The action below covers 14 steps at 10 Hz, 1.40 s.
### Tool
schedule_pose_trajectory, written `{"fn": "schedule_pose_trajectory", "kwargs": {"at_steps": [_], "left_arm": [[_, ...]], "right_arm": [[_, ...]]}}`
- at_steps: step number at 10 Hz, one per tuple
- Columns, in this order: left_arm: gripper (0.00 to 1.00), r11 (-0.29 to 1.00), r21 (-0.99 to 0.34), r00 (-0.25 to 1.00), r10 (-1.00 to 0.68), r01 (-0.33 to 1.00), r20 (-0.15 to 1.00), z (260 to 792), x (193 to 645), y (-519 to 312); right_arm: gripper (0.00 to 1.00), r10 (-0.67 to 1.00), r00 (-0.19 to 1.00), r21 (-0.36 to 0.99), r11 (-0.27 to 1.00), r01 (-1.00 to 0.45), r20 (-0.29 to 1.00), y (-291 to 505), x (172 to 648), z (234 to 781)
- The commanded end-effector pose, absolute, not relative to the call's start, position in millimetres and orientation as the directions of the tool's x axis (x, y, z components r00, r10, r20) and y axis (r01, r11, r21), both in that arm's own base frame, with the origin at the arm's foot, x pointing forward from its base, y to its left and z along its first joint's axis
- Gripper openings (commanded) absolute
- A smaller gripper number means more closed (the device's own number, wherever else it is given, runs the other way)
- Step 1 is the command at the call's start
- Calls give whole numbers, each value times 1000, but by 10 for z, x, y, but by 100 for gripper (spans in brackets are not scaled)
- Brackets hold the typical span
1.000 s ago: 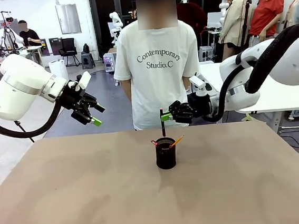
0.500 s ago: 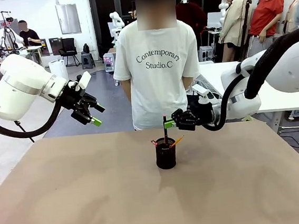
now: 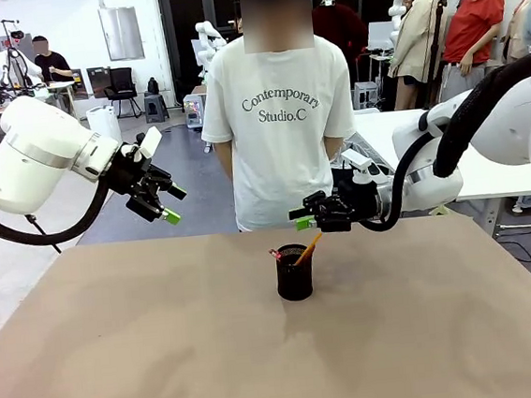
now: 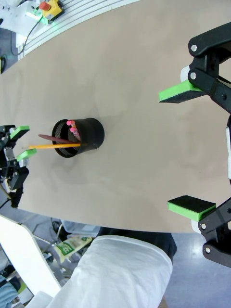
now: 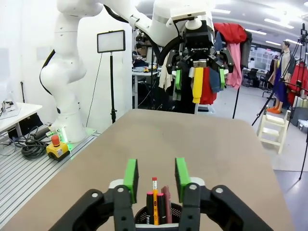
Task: Place the pens into the pen holder.
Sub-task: Pick up a writing instrument from the table and place it into the Pen holder.
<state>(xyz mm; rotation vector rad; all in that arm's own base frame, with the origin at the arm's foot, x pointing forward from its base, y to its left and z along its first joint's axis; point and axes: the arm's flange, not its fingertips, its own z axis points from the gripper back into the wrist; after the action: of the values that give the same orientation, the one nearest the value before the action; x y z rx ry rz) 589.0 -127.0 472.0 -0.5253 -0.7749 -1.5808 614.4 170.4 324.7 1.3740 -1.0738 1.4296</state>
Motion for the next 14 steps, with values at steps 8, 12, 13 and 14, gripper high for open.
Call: {"fn": "schedule_pose_trajectory", "kwargs": {"at_steps": [8, 12, 13, 14], "left_arm": [[100, -39, 187, -162, -684, 982, 711, 4725, 5883, -1267], [100, -39, 187, -162, -684, 982, 711, 4725, 5883, -1267], [100, -39, 187, -162, -684, 982, 711, 4725, 5883, -1267], [100, -39, 187, -162, -684, 982, 711, 4725, 5883, -1267]], "right_arm": [[100, 30, -15, -6, -291, -957, 999, 1664, 6192, 3342], [100, 106, 0, 29, -270, -962, 994, 1548, 6164, 3514], [100, 156, 20, 61, -263, -963, 988, 1456, 6124, 3615], [100, 202, 27, 81, -263, -961, 979, 1358, 6127, 3728]]}}
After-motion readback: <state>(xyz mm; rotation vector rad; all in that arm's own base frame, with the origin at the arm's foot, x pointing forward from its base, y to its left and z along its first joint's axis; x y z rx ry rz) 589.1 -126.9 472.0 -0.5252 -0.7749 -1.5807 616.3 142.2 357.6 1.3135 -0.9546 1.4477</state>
